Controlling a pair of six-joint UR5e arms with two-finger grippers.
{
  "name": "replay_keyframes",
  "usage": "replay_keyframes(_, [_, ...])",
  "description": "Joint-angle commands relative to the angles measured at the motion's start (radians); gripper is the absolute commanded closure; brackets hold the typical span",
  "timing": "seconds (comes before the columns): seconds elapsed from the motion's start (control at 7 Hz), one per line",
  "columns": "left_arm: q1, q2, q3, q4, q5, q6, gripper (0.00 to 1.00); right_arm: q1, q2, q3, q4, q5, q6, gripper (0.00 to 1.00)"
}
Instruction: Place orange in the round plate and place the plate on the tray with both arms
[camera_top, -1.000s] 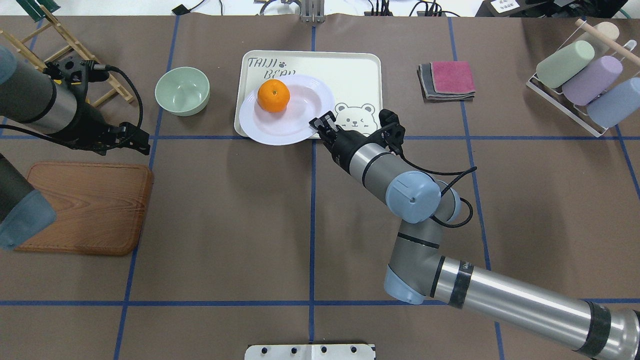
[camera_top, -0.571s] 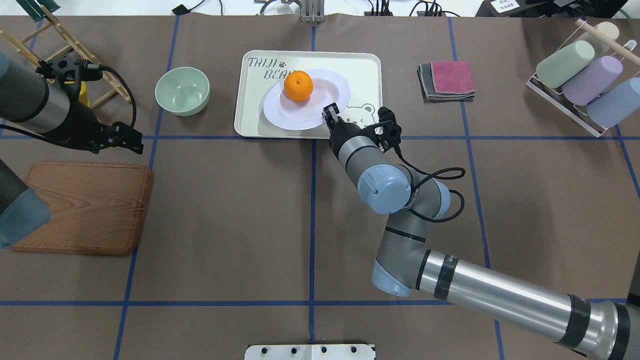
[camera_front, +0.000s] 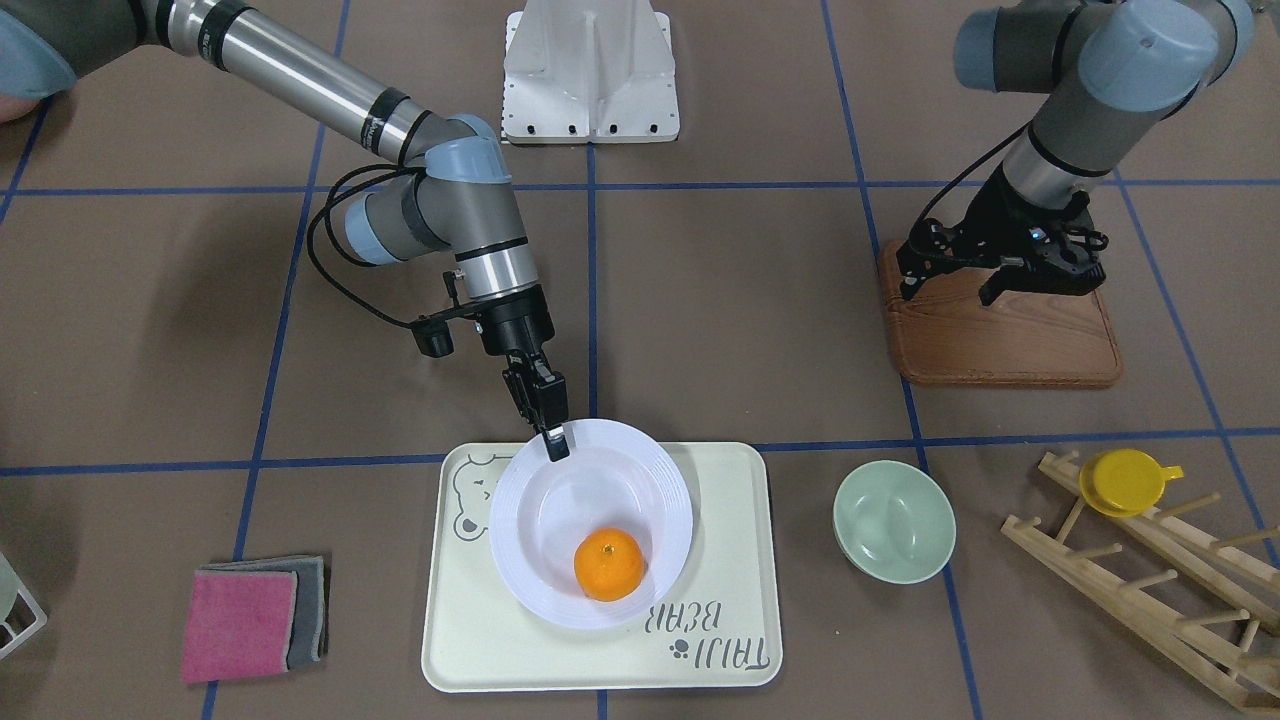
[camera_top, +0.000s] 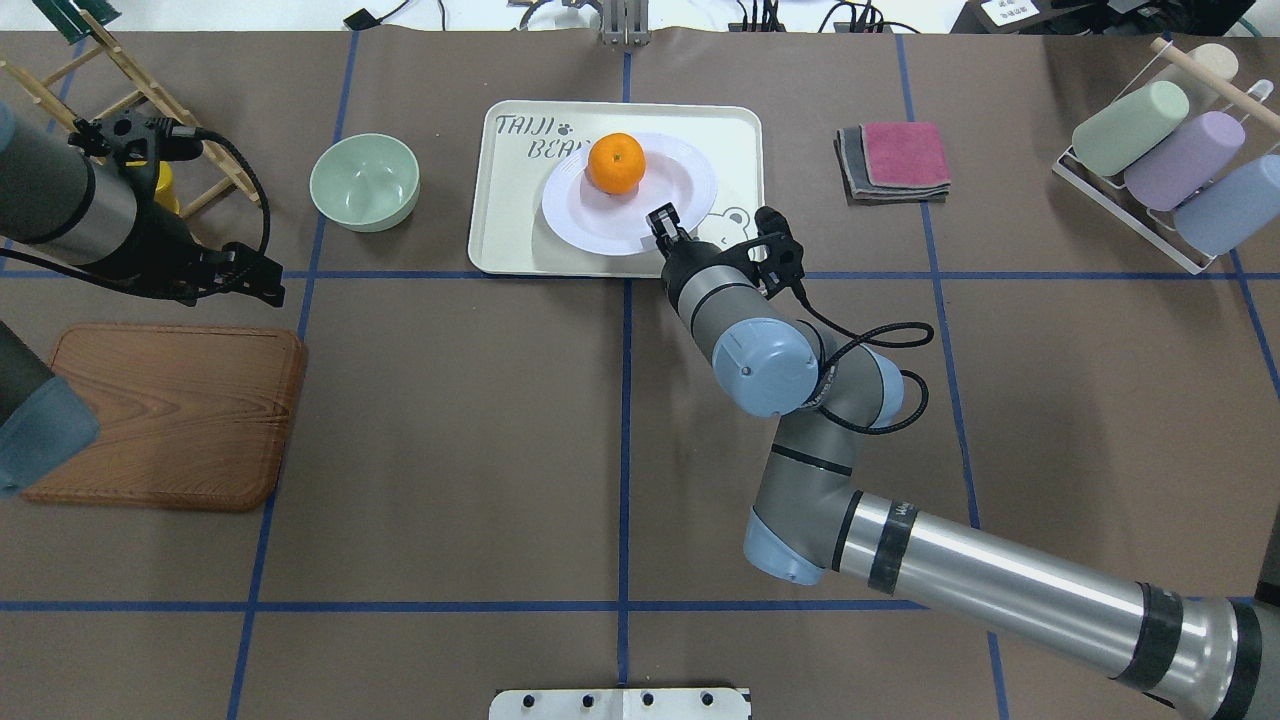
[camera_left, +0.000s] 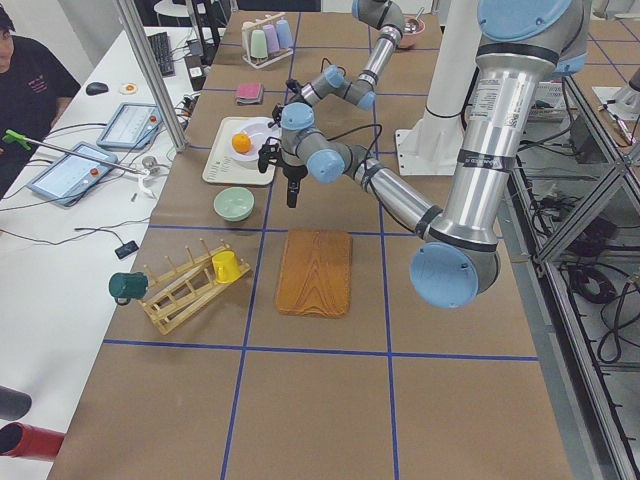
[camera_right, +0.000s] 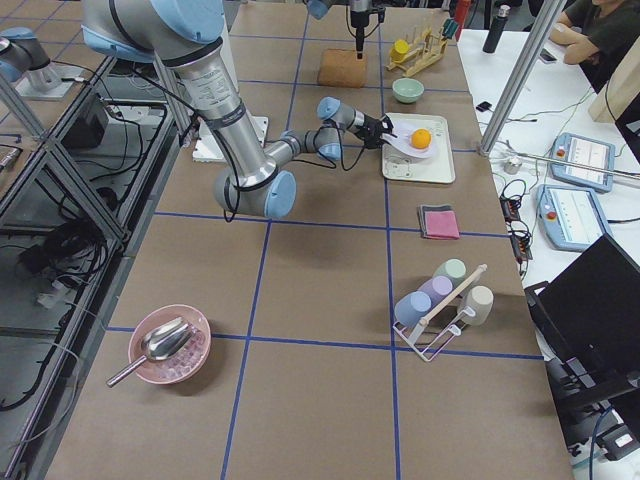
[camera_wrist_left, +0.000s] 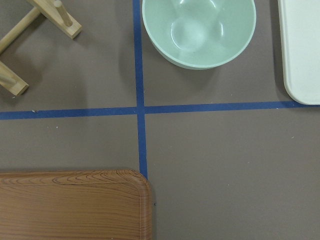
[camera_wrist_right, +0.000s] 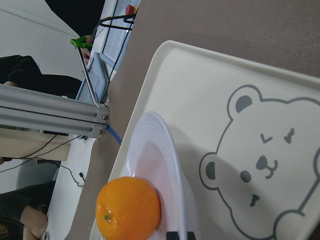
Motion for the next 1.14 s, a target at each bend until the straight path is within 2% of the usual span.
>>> replay_keyframes(0.0, [-0.002,0.0,0.0,0.001,0.0,0.0,0.02,0.048,-0.11,0.139,-0.028,0.327,-0.355,0.0])
replay_keyframes(0.14, [-0.001,0.0,0.001,0.0,0.0,0.0,0.02,0.092,-0.187,0.255,-0.116,0.494,-0.525,0.0])
replay_keyframes(0.29, [-0.002,0.0,0.006,0.0,0.002,0.002,0.02,0.197,-0.241,0.378,-0.227,0.722,-0.712,0.0])
replay_keyframes(0.43, [-0.002,0.009,0.009,0.0,0.002,0.023,0.02,0.362,-0.253,0.429,-0.333,0.973,-0.849,0.0])
replay_keyframes(0.57, [-0.019,0.043,0.006,-0.005,0.0,0.091,0.02,0.478,-0.264,0.429,-0.367,1.149,-0.967,0.0])
replay_keyframes(0.71, [-0.074,0.111,0.001,-0.006,-0.011,0.227,0.02,0.54,-0.319,0.442,-0.37,1.174,-1.104,0.0])
replay_keyframes(0.86, [-0.152,0.18,0.003,-0.003,-0.012,0.391,0.02,0.584,-0.386,0.451,-0.372,1.154,-1.269,0.0])
replay_keyframes(1.0, [-0.251,0.237,0.013,0.004,-0.037,0.572,0.02,0.605,-0.396,0.442,-0.465,1.104,-1.371,0.0])
